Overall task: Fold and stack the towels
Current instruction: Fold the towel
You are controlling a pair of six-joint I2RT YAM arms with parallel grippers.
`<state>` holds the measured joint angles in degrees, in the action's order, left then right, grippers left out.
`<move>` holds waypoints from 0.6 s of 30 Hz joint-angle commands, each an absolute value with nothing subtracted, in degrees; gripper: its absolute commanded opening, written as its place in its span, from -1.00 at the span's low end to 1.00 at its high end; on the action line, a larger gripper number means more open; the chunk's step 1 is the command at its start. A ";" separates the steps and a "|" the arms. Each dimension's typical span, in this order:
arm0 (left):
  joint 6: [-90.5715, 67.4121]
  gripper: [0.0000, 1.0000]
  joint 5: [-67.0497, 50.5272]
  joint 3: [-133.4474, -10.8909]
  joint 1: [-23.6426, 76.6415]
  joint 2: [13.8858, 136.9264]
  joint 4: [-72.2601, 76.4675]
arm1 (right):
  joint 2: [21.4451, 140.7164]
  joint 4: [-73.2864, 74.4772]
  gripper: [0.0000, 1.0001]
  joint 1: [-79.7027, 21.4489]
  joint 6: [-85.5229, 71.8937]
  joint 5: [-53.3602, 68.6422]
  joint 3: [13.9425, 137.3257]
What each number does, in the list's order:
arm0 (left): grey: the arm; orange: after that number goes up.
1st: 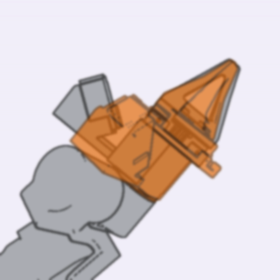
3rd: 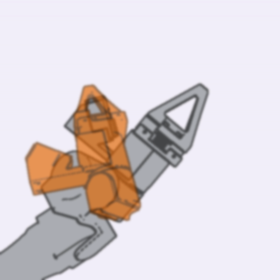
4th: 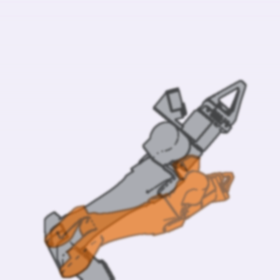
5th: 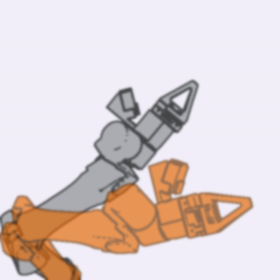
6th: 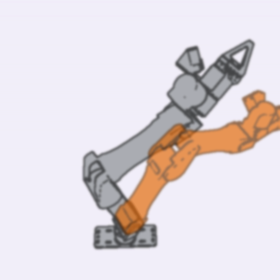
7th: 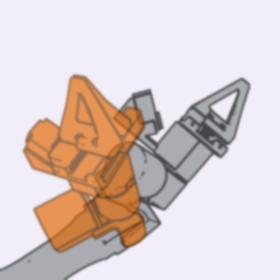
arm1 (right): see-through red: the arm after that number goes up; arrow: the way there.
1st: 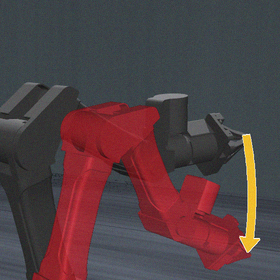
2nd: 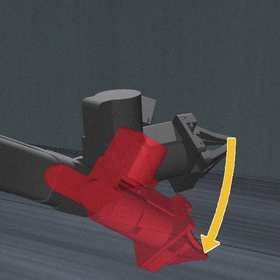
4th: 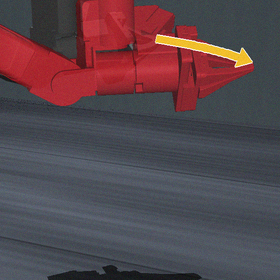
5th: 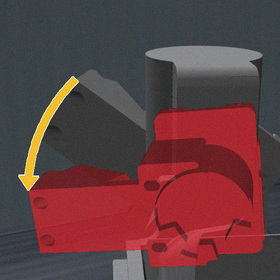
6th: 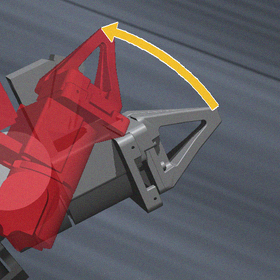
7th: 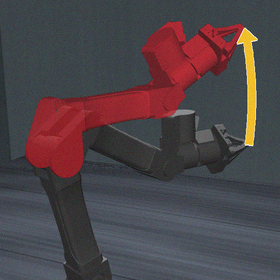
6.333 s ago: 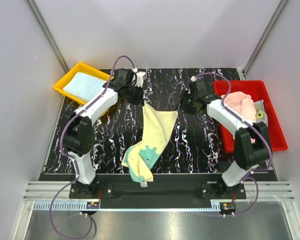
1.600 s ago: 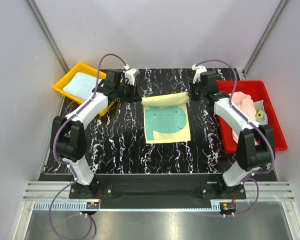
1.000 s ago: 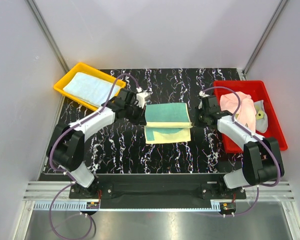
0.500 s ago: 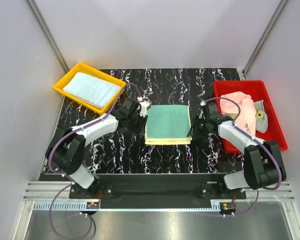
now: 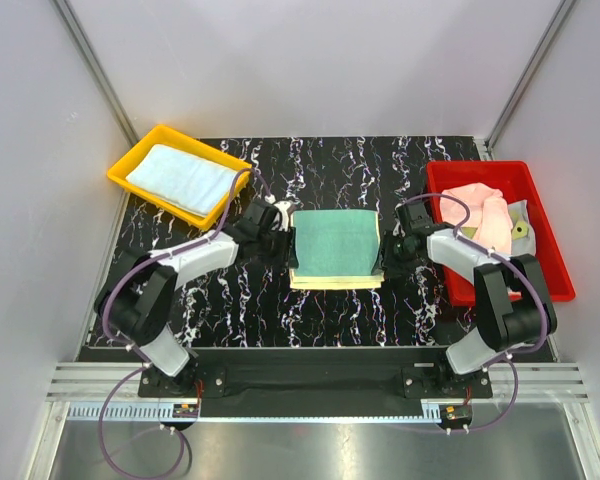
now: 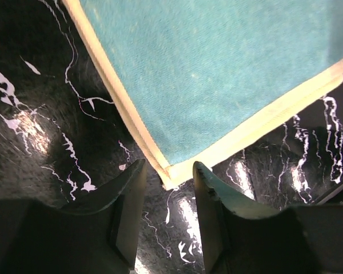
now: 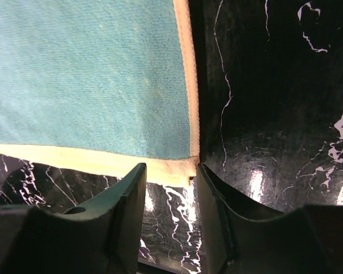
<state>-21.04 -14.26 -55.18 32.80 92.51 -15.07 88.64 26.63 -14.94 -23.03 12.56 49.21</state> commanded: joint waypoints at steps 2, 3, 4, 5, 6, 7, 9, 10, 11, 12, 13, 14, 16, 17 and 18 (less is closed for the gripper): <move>-24.95 -0.14 -15.73 -55.11 32.87 95.71 -10.55 | 90.70 24.87 -0.07 -14.85 -23.73 11.95 49.31; -25.40 -0.14 -15.21 -55.28 32.87 96.32 -11.07 | 90.88 24.53 -0.07 -14.85 -23.90 12.13 49.13; -25.66 -0.14 -14.51 -55.54 32.78 97.37 -11.51 | 90.79 24.52 -0.07 -14.85 -23.99 12.13 48.87; -25.58 -0.14 -14.59 -55.37 32.78 97.64 -11.08 | 90.53 24.52 -0.08 -14.85 -24.17 12.22 48.69; -25.66 -0.16 -14.15 -55.20 32.78 98.08 -11.34 | 90.44 24.52 -0.09 -14.85 -24.34 12.30 48.43; -25.66 -0.20 -11.98 -55.20 32.87 98.78 -11.95 | 90.09 24.26 -0.12 -14.94 -24.69 12.48 47.64; -25.40 -0.36 -9.24 -55.28 32.78 99.23 -14.23 | 88.86 23.56 -0.14 -15.29 -25.75 13.88 46.50; -25.23 -0.47 -6.62 -55.46 32.70 99.32 -15.02 | 88.42 23.64 -0.14 -15.47 -26.01 14.06 45.45; -24.88 -0.49 -5.55 -55.63 32.43 99.14 -16.25 | 87.46 23.29 -0.14 -15.56 -26.89 14.24 44.83; -24.70 -0.49 -4.84 -55.72 32.26 98.79 -16.52 | 87.02 23.03 -0.12 -15.64 -27.50 14.50 43.61; -24.61 -0.49 -4.75 -55.72 31.91 98.35 -16.61 | 86.40 22.77 -0.10 -15.56 -27.77 14.76 43.07; -24.44 -0.47 -4.66 -55.90 31.73 97.22 -16.96 | 85.61 22.50 -0.04 -15.56 -28.12 15.03 42.81; -24.35 -0.32 -5.71 -56.25 31.73 95.81 -16.96 | 85.08 22.50 -0.03 -15.56 -28.30 14.77 42.71; -24.52 -0.25 -6.41 -56.51 31.82 95.19 -17.22 | 84.90 22.85 -0.03 -15.56 -28.30 14.85 42.89; -24.70 -0.25 -7.55 -56.43 31.82 94.23 -17.05 | 85.08 23.03 -0.03 -15.56 -28.39 14.85 43.41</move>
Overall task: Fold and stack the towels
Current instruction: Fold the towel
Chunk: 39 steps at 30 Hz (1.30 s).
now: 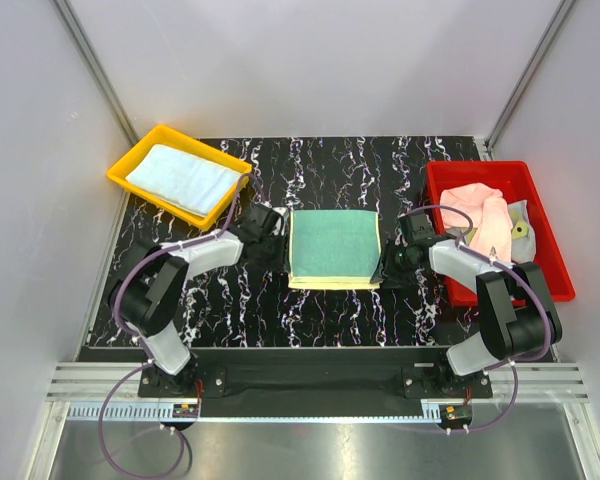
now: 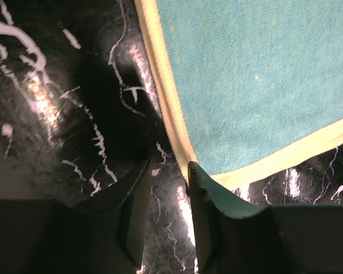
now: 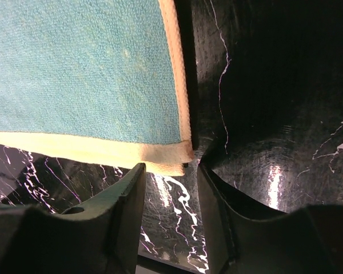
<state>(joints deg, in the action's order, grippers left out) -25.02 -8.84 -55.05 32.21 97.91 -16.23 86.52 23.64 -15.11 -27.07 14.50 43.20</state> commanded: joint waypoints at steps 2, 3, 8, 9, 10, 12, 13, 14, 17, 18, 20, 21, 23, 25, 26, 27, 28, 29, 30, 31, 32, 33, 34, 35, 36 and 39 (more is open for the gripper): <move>-26.09 -0.24 -10.80 -55.73 31.82 93.26 -15.39 | 85.16 23.29 -0.05 -15.56 -28.13 15.03 43.85; -26.63 -0.24 -11.85 -54.42 31.82 92.64 -14.42 | 85.17 23.29 -0.07 -15.56 -28.04 14.86 43.94; -29.97 -0.24 -16.00 -52.21 31.82 93.25 -10.02 | 86.39 23.82 -0.11 -15.56 -26.81 13.89 45.52; -30.06 -0.24 -15.74 -52.03 31.82 93.51 -9.76 | 86.31 23.82 -0.10 -15.56 -26.72 13.63 45.79; -30.41 -0.24 -15.47 -51.94 31.82 94.04 -9.41 | 86.31 23.82 -0.10 -15.56 -26.81 13.62 45.88; -30.93 -0.26 -14.25 -51.94 31.82 94.74 -9.58 | 86.05 23.73 -0.10 -15.47 -26.81 13.80 46.23; -31.29 -0.26 -14.06 -51.86 31.82 95.44 -9.49 | 85.96 23.64 -0.09 -15.56 -26.81 13.71 46.32; -31.55 -0.26 -14.15 -51.68 31.73 95.80 -9.14 | 85.96 23.82 -0.09 -15.56 -26.72 13.62 46.41; -32.52 -0.29 -15.11 -51.15 31.82 96.59 -7.47 | 86.04 24.26 -0.10 -15.56 -26.19 12.75 46.58; -32.52 -0.30 -15.20 -51.15 31.90 96.50 -7.30 | 85.96 24.17 -0.09 -15.56 -26.19 12.57 46.50; -32.69 -0.32 -14.59 -51.06 31.90 96.07 -7.82 | 85.96 24.08 -0.09 -15.56 -25.93 12.13 46.41; -32.78 -0.32 -13.46 -50.98 31.90 95.11 -8.08 | 85.96 23.82 -0.10 -15.56 -25.93 12.13 46.23; -32.87 -0.33 -12.22 -50.98 31.90 93.96 -9.14 | 86.39 23.64 -0.10 -15.56 -25.84 11.43 46.14; -33.48 -0.34 -11.60 -50.98 31.82 92.29 -9.40 | 86.75 23.64 -0.10 -15.56 -25.58 10.99 45.97; -33.75 -0.34 -11.69 -50.89 31.99 91.85 -9.23 | 86.92 23.38 -0.11 -15.47 -25.58 10.73 45.97; -34.10 -0.35 -12.21 -50.71 32.08 91.32 -8.88 | 87.10 23.20 -0.11 -15.56 -25.58 10.64 45.88; -34.71 -0.35 -12.48 -50.63 32.17 91.14 -8.44 | 87.10 23.20 -0.11 -15.56 -25.66 10.55 45.79; -35.06 -0.36 -12.74 -50.45 32.34 91.14 -8.18 | 87.19 23.03 -0.12 -15.47 -25.66 10.46 45.79; -35.42 -0.36 -13.18 -50.19 32.60 91.32 -7.91 | 87.19 22.85 -0.12 -15.56 -25.66 10.55 45.79; -36.03 -0.36 -13.27 -50.01 32.61 91.49 -7.48 | 87.19 22.94 -0.12 -15.56 -25.58 10.63 45.88; -36.21 -0.37 -13.45 -50.01 32.78 91.67 -7.21 | 87.27 22.94 -0.12 -15.56 -25.58 10.63 45.97; -36.38 -0.38 -13.45 -49.92 32.96 92.02 -7.12 | 87.19 22.94 -0.12 -15.56 -25.58 10.72 46.05; -36.65 -0.38 -13.45 -49.83 33.05 92.80 -7.12 | 87.10 22.94 -0.12 -15.56 -25.66 10.81 45.97; -36.82 -0.39 -13.36 -49.83 32.96 93.33 -7.21 | 87.10 23.03 -0.12 -15.47 -25.58 10.72 46.05; -37.00 -0.40 -13.01 -49.83 33.05 93.69 -7.47 | 87.10 23.11 -0.12 -15.56 -25.49 10.72 46.05; -37.44 -0.42 -11.96 -49.57 33.22 95.01 -7.91 | 86.49 23.55 -0.12 -15.56 -25.23 10.11 45.97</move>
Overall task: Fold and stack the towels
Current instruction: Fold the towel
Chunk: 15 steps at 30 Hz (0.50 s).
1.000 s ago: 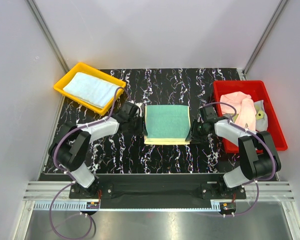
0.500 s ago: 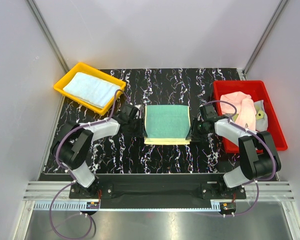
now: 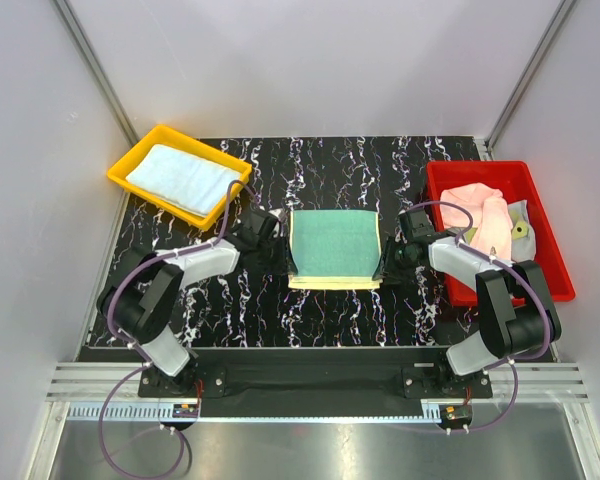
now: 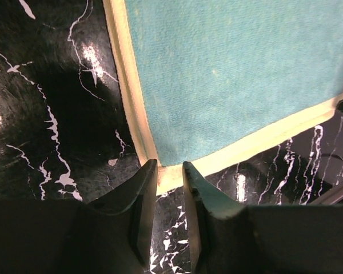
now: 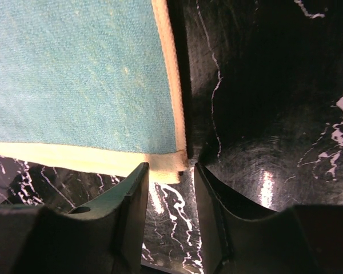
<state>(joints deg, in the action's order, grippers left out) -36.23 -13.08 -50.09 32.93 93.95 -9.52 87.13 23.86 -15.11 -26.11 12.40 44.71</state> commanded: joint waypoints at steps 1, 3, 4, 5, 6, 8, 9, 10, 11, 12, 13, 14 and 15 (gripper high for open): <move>-37.35 -0.42 -11.34 -49.57 33.31 95.27 -8.17 | 86.31 23.82 -0.11 -15.56 -25.05 9.76 45.97; -37.35 -0.42 -11.42 -49.48 33.40 96.24 -7.74 | 86.05 23.73 -0.10 -15.56 -24.96 9.58 45.88; -37.35 -0.42 -11.60 -49.57 33.49 96.59 -7.65 | 86.22 23.64 -0.10 -15.56 -24.96 9.49 45.88; -37.35 -0.43 -11.78 -49.57 33.49 97.29 -7.47 | 86.31 23.56 -0.10 -15.47 -24.87 9.41 45.97; -37.53 -0.43 -12.13 -49.57 33.57 97.64 -6.95 | 86.31 23.47 -0.10 -15.47 -24.87 9.49 45.88; -37.62 -0.43 -12.39 -49.57 33.57 98.08 -6.68 | 86.92 23.20 -0.10 -15.56 -24.79 9.49 45.97; -37.62 -0.43 -12.31 -49.57 33.57 98.43 -6.94 | 87.01 23.20 -0.10 -15.56 -24.79 9.49 45.97; -37.62 -0.44 -12.30 -49.66 33.66 98.70 -7.12 | 87.27 23.12 -0.10 -15.56 -24.79 9.49 46.05; -37.53 -0.44 -12.22 -49.75 33.58 98.70 -7.38 | 87.36 23.12 -0.10 -15.56 -24.79 9.41 46.23; -37.44 -0.44 -11.78 -49.75 33.66 98.70 -7.73 | 87.45 23.12 -0.10 -15.47 -24.70 9.40 46.32; -37.35 -0.44 -11.60 -49.83 33.66 98.61 -8.00 | 87.71 23.12 -0.10 -15.47 -24.70 9.14 46.41; -37.27 -0.46 -11.43 -49.83 33.58 98.61 -8.09 | 87.80 23.03 -0.07 -15.47 -24.70 9.14 46.49; -37.09 -0.49 -11.43 -50.01 33.66 98.70 -8.35 | 87.89 22.85 -0.04 -15.47 -24.96 9.14 46.58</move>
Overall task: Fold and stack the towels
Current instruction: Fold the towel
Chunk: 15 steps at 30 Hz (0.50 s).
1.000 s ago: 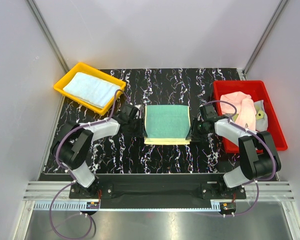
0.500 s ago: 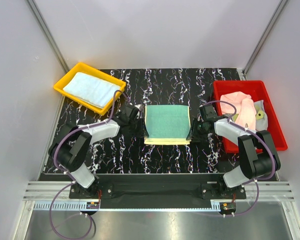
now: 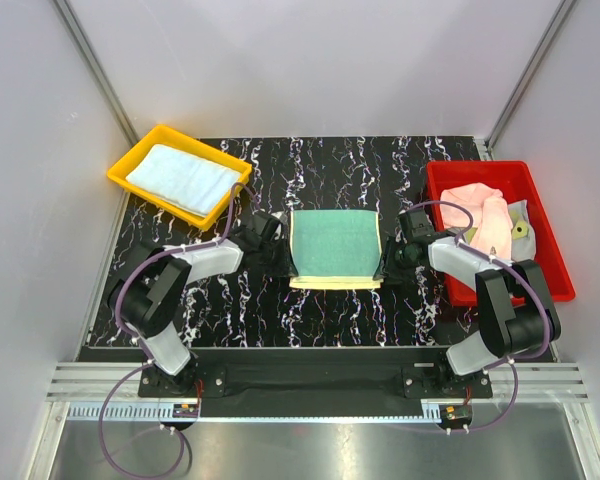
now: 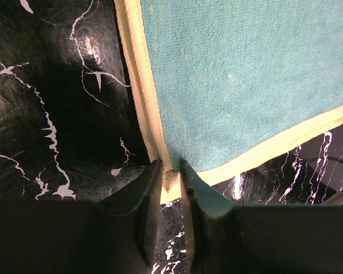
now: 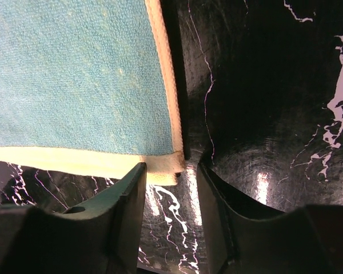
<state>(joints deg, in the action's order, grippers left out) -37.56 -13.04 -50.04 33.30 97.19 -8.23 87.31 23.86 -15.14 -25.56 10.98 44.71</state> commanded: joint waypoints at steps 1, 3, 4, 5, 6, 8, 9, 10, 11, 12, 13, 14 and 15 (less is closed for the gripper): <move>-37.00 -0.54 -11.43 -50.18 33.58 98.88 -8.70 | 88.24 22.50 -0.03 -15.47 -24.96 9.23 46.58; -37.00 -0.66 -11.25 -50.27 33.58 98.88 -8.96 | 88.77 22.06 -0.06 -15.47 -25.22 9.75 46.76; -36.83 -0.72 -11.16 -50.45 33.66 98.79 -9.23 | 89.29 21.89 -0.06 -15.47 -25.31 10.36 46.84; -36.74 -0.83 -11.16 -50.71 33.66 98.62 -9.58 | 89.47 21.71 -0.09 -15.47 -25.40 10.55 46.76; -36.65 -0.88 -11.08 -50.89 33.58 98.53 -9.93 | 89.73 21.62 -0.12 -15.47 -25.57 10.72 46.76; -36.30 -1.00 -11.07 -51.59 33.66 98.00 -10.54 | 89.56 20.83 -0.29 -15.47 -25.49 11.34 46.32; -36.21 -1.00 -10.90 -51.85 33.58 97.82 -11.16 | 89.47 20.66 -0.33 -15.47 -25.66 11.51 46.23; -35.95 -1.00 -10.81 -52.12 33.66 97.56 -11.51 | 89.21 20.65 -0.42 -15.38 -25.66 11.51 46.23; -35.77 -1.00 -10.72 -52.73 33.58 97.30 -11.95 | 89.03 20.74 -0.45 -15.47 -25.58 11.51 46.23; -35.68 -1.00 -10.29 -53.08 33.66 97.12 -12.74 | 88.86 20.83 -0.51 -15.47 -25.58 11.51 46.32; -35.60 -1.00 -10.28 -53.35 33.58 96.86 -13.09 | 88.42 21.18 -0.56 -15.56 -25.66 11.34 46.41; -35.51 -1.00 -10.37 -54.05 33.57 96.68 -13.44 | 88.24 21.53 -0.59 -15.47 -25.58 11.16 46.67; -35.42 -1.00 -10.46 -54.40 33.57 96.24 -14.23 | 87.98 21.79 -0.60 -15.47 -25.32 10.90 46.84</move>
